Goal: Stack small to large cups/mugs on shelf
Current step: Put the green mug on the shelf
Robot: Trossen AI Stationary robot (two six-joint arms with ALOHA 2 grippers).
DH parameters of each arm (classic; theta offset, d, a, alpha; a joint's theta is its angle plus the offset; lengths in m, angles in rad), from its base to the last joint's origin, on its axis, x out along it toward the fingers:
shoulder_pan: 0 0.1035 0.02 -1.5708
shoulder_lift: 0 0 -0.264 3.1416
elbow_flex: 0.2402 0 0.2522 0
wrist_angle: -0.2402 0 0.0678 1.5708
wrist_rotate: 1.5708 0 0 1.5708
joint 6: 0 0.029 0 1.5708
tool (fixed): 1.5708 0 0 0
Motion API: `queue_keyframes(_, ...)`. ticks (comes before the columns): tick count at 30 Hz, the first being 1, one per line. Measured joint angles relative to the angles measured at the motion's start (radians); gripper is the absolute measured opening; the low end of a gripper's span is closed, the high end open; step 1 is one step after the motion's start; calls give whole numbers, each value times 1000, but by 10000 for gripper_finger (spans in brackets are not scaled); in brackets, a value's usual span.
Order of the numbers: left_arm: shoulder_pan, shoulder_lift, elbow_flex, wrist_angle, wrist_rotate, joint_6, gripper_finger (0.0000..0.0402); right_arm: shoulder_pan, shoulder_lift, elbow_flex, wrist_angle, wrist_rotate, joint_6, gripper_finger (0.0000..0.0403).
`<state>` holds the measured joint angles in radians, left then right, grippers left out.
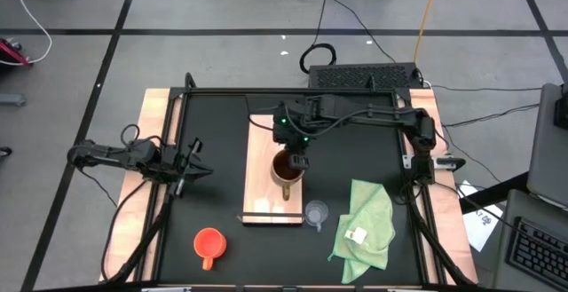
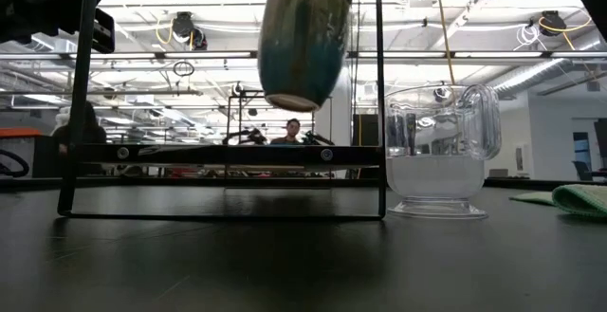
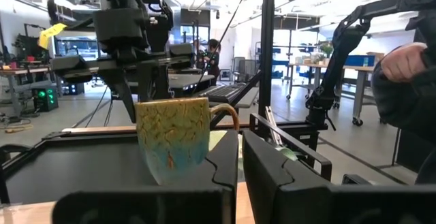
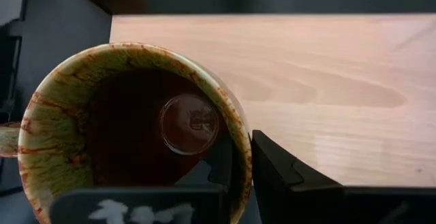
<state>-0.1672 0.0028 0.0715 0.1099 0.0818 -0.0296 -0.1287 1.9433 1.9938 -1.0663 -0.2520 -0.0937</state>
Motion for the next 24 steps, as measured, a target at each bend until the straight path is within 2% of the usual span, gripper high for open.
queue_keyframes(9,0,0,0,-12,0,-1,26,30,37,0,38,-41,11,21)
queue_keyframes(24,0,0,0,-17,8,-2,26,86,102,0,105,-40,28,21)
